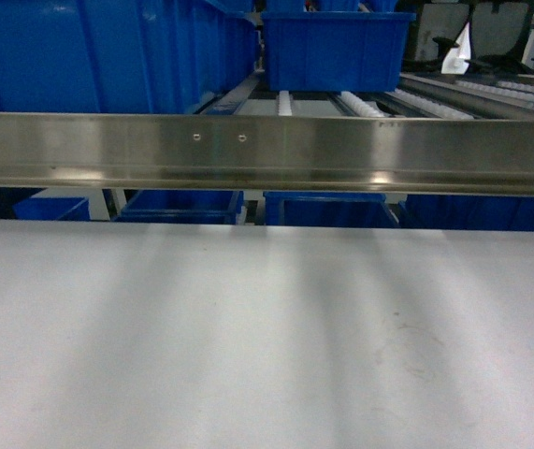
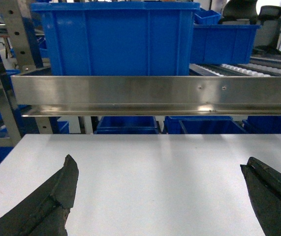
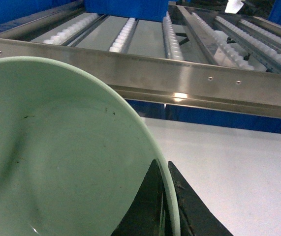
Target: Place green bowl on second shelf with right arm
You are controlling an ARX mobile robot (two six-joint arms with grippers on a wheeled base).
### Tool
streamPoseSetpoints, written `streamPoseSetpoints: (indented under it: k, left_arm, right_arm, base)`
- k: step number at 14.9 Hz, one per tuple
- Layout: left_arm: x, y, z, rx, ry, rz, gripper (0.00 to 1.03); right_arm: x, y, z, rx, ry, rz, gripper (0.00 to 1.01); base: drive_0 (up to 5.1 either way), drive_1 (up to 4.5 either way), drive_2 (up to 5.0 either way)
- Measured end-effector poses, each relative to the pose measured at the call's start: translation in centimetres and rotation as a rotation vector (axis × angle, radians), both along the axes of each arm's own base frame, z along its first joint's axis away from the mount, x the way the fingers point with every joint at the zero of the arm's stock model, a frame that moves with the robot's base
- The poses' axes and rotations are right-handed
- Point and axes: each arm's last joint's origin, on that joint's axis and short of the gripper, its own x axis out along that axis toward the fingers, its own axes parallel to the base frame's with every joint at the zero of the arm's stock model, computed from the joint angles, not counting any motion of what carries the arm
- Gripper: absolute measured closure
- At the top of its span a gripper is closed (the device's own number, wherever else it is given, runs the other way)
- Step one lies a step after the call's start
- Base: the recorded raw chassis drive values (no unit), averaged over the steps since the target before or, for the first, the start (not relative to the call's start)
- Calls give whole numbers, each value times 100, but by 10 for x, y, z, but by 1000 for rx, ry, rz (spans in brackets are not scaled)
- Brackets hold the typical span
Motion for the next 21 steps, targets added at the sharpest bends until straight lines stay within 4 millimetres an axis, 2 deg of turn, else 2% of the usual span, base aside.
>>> streamPoseSetpoints:
  k: [15, 21]
  left_arm:
    - [0, 0, 0, 0, 2, 0, 5]
    - [0, 0, 0, 0, 1, 2, 5]
  right_arm:
    - [0, 0, 0, 0, 1, -1, 99]
    - [0, 0, 0, 0, 1, -1, 99]
  base:
    - [-490, 249, 249]
    - [-480, 153, 335]
